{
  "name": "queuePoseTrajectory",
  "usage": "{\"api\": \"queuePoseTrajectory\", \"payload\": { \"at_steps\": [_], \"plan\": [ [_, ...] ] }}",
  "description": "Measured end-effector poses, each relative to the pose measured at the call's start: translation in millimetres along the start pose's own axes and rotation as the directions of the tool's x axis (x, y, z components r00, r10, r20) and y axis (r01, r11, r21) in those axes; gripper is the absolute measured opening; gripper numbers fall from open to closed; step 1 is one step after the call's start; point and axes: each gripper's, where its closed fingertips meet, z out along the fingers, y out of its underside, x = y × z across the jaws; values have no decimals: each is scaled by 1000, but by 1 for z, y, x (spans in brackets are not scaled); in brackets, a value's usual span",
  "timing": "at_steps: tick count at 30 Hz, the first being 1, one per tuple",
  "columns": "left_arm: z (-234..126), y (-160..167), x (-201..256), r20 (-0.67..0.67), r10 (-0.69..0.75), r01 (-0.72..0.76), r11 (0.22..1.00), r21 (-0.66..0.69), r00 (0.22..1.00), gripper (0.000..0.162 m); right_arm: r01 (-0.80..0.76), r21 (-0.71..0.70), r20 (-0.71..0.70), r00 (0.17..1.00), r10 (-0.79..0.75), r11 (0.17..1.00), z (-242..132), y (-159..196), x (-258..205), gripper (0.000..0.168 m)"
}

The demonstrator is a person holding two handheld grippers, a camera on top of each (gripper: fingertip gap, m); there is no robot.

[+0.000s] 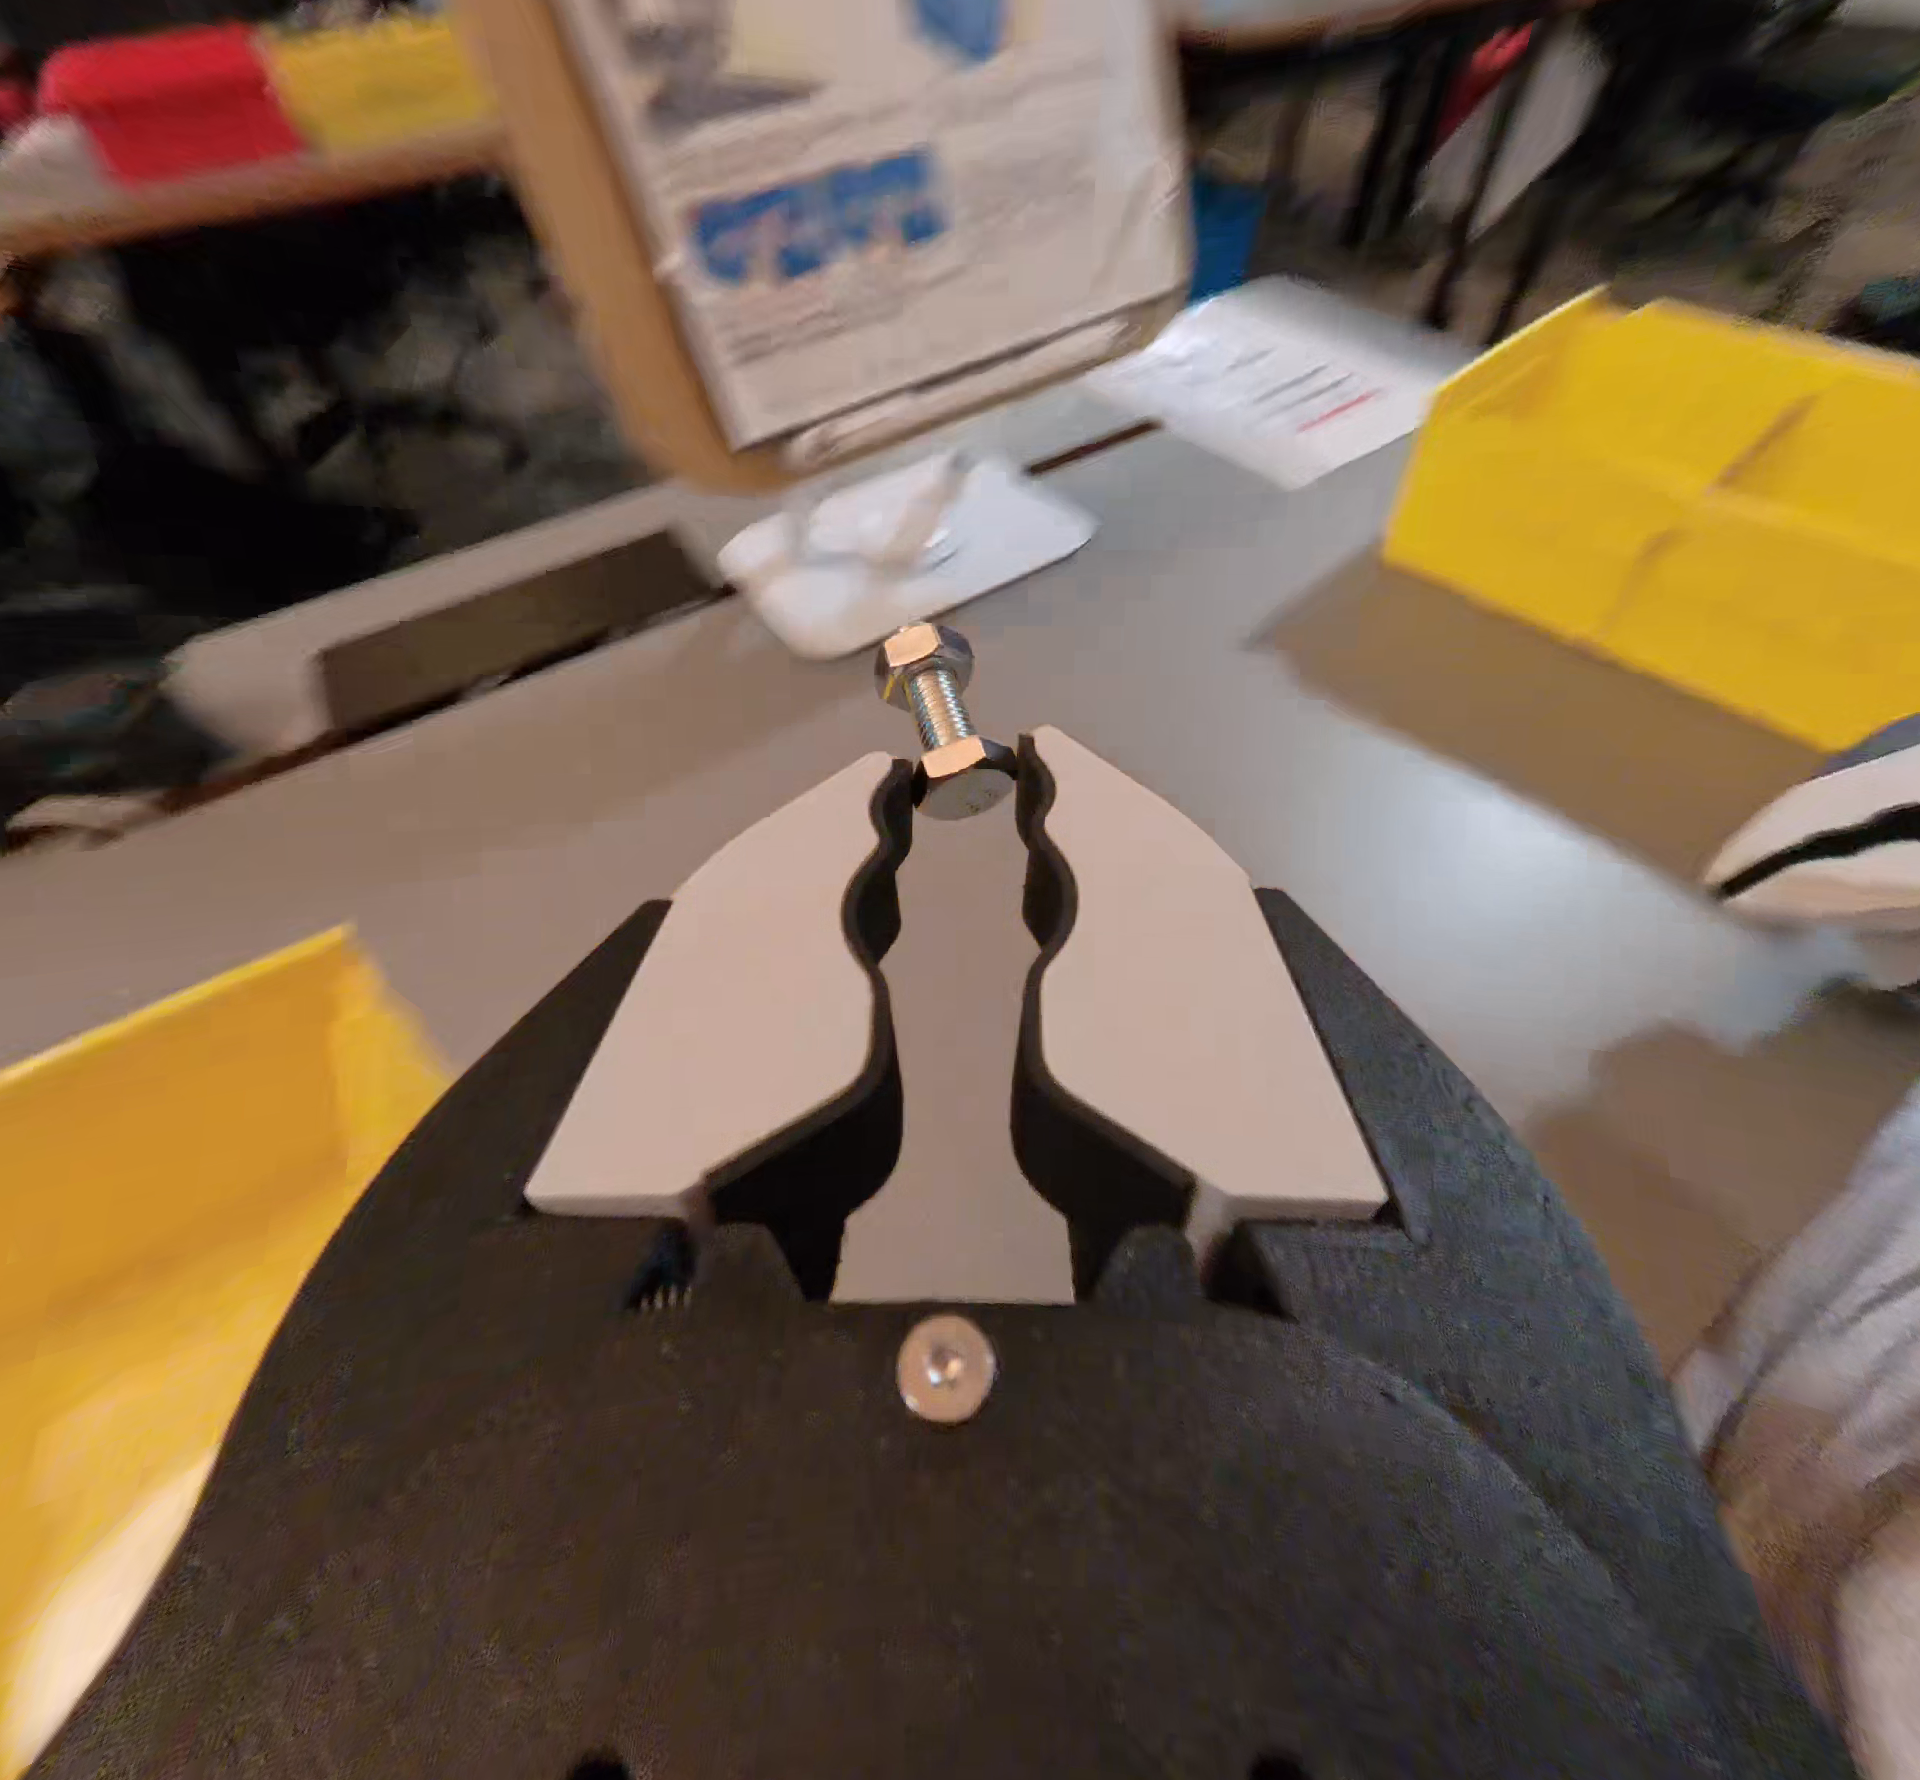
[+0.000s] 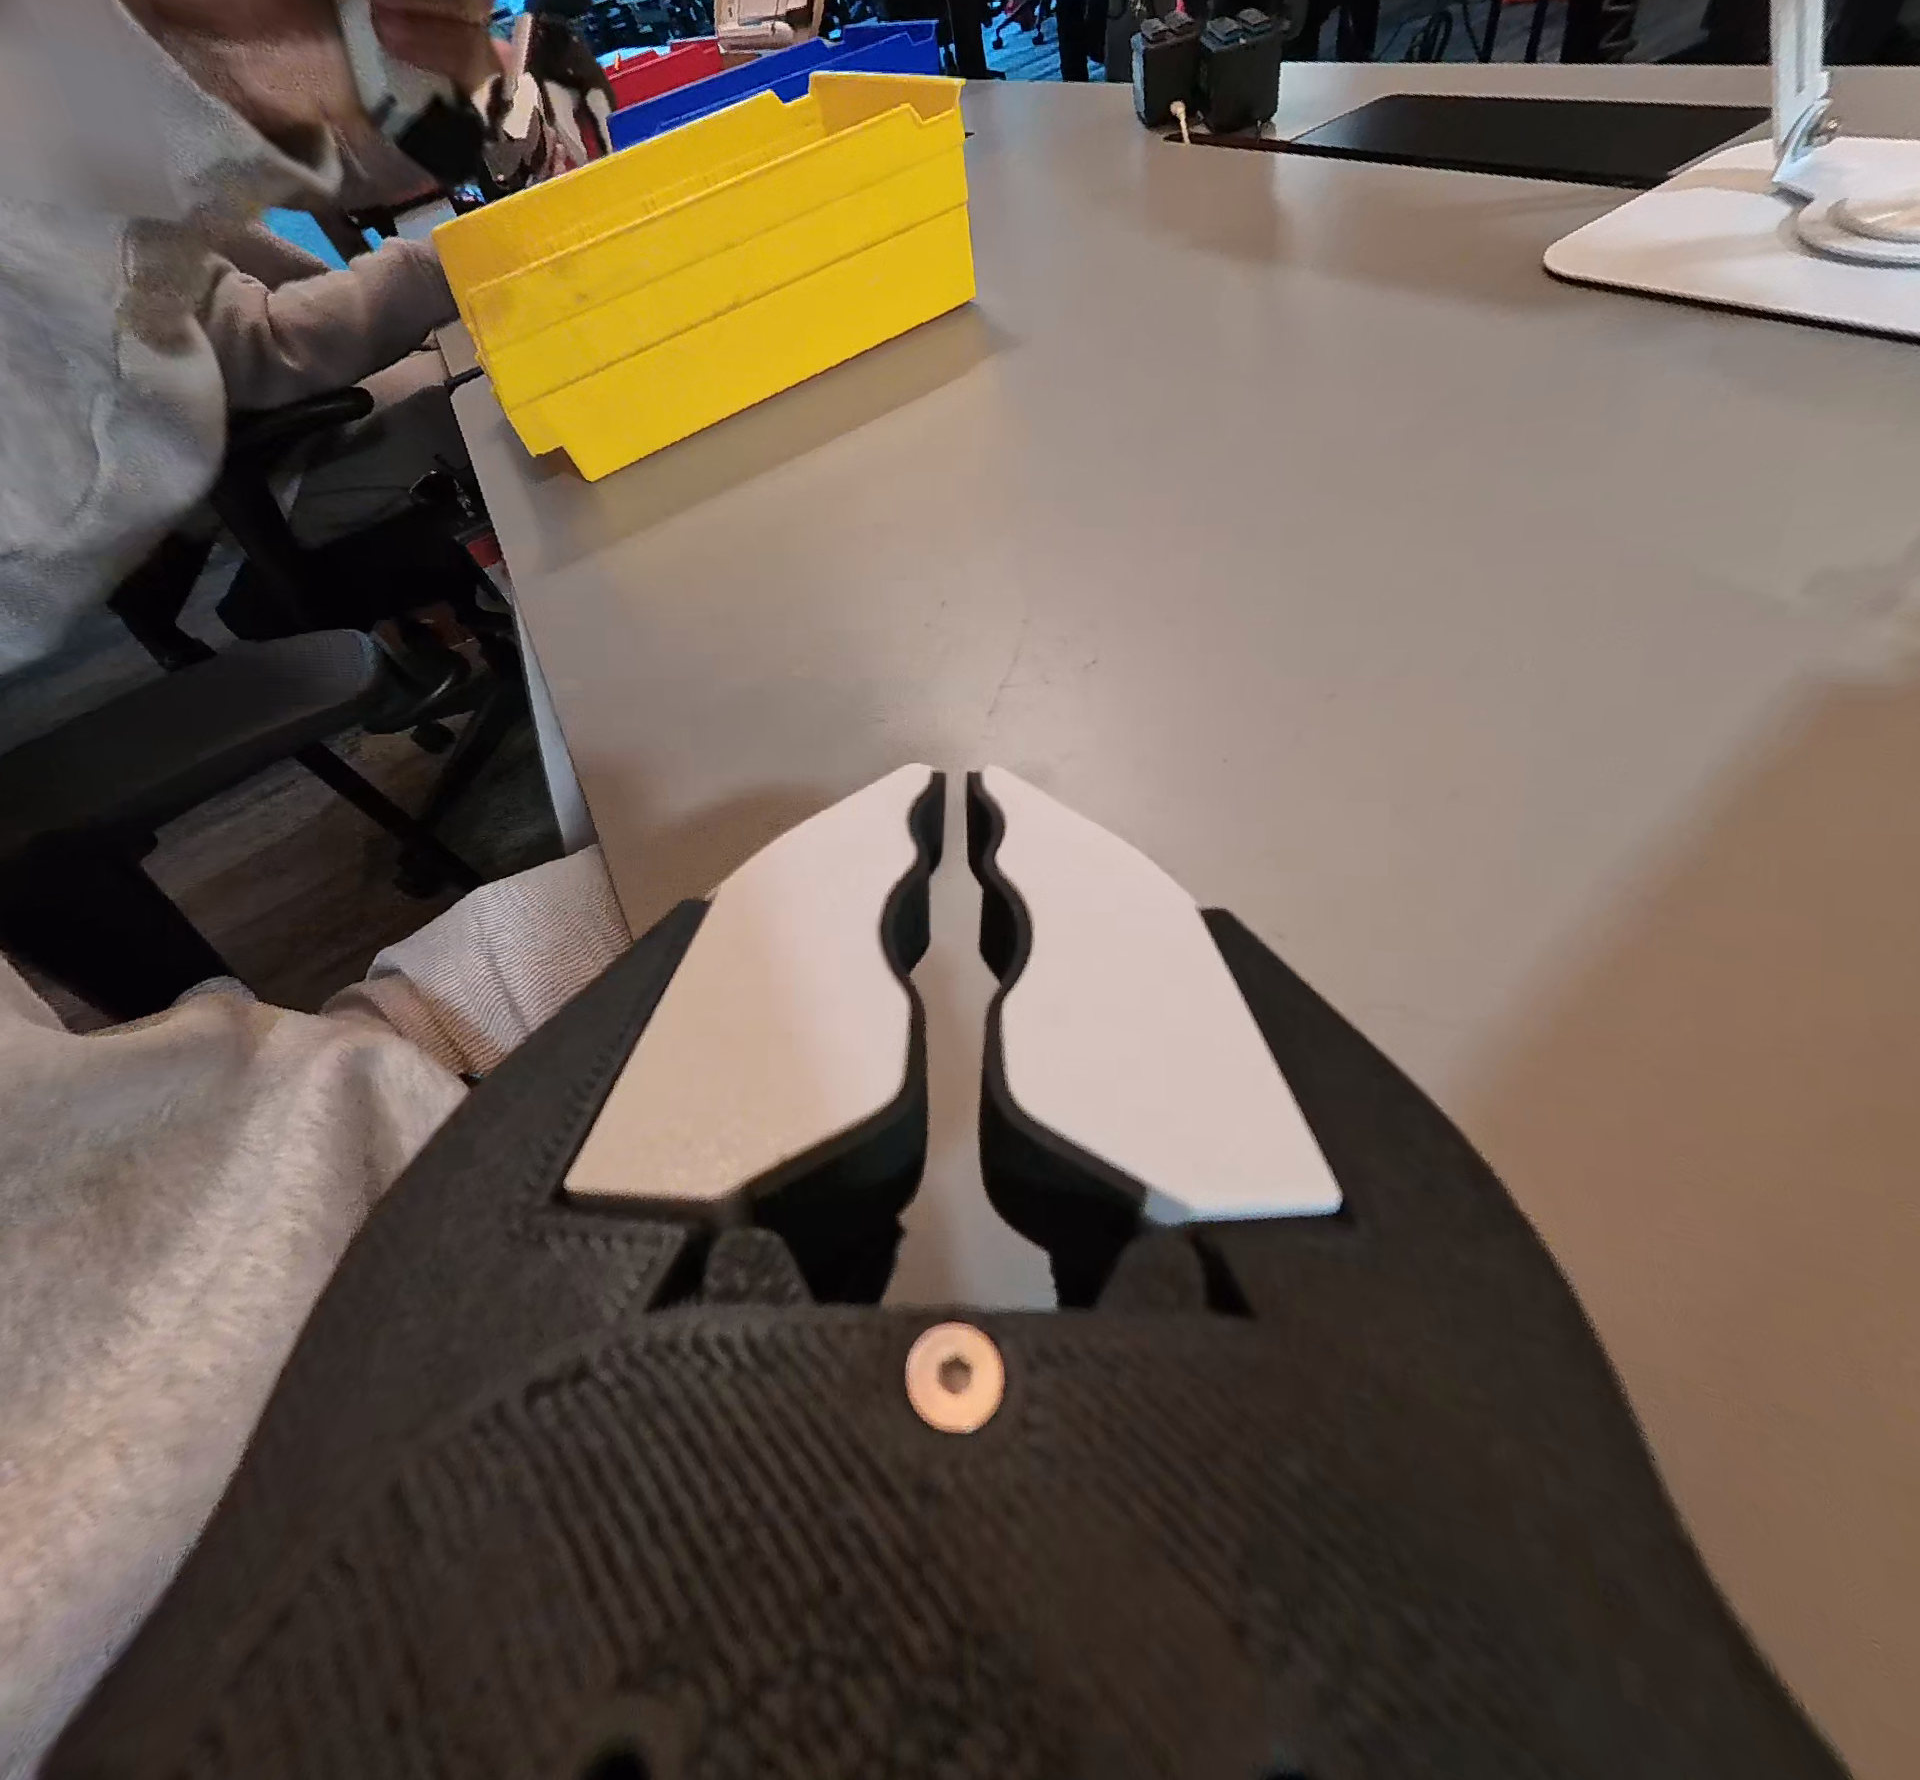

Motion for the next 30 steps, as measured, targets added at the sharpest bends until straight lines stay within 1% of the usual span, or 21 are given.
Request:
{"api": "queuePoseTrajectory", "payload": {
  "at_steps": [2,4,6,7,9,11,12,14,16,18,20,22,24,26,30],
  "plan": [
    [24,-6,50,-94,-24,37,991,132,995,22,10,9,-7,1000,-10,1000,-2,-2,0,5],
    [52,0,98,-212,-99,146,965,219,972,22,1,41,-2,1000,0,999,-5,-7,0,5],
    [77,14,146,-357,-203,293,930,220,912,21,-26,86,4,1000,26,996,-11,-13,2,6],
    [84,21,166,-414,-226,336,918,213,882,21,-41,110,7,999,41,993,-14,-17,4,6],
    [89,33,202,-506,-232,371,908,193,831,22,-80,169,24,997,77,982,-22,-24,7,8],
    [86,39,227,-557,-182,348,914,207,810,22,-145,238,86,988,128,960,-29,-32,6,13],
    [85,40,235,-560,-157,332,916,226,814,22,-208,283,153,974,170,936,-32,-39,3,17],
    [81,41,248,-580,-110,310,915,259,807,22,-393,356,304,907,292,848,-36,-54,2,23],
    [75,38,253,-574,-68,294,904,311,816,21,-531,360,409,829,382,767,-33,-60,5,27],
    [70,34,256,-579,-64,307,892,331,812,20,-601,339,486,770,413,724,-29,-64,-1,27],
    [69,37,262,-608,-66,309,901,304,792,20,-635,340,538,737,410,694,-29,-71,-9,27],
    [67,39,267,-615,-58,309,899,310,787,20,-645,352,541,732,414,679,-28,-75,-10,21],
    [68,41,269,-615,-63,307,903,300,786,20,-631,367,525,747,408,684,-27,-77,-9,18],
    [69,43,268,-616,-59,300,907,295,785,20,-593,369,486,780,395,716,-25,-76,-9,18],
    [74,52,265,-611,-57,268,927,260,790,21,-473,353,362,865,348,807,-17,-72,-5,18]
  ]
}}
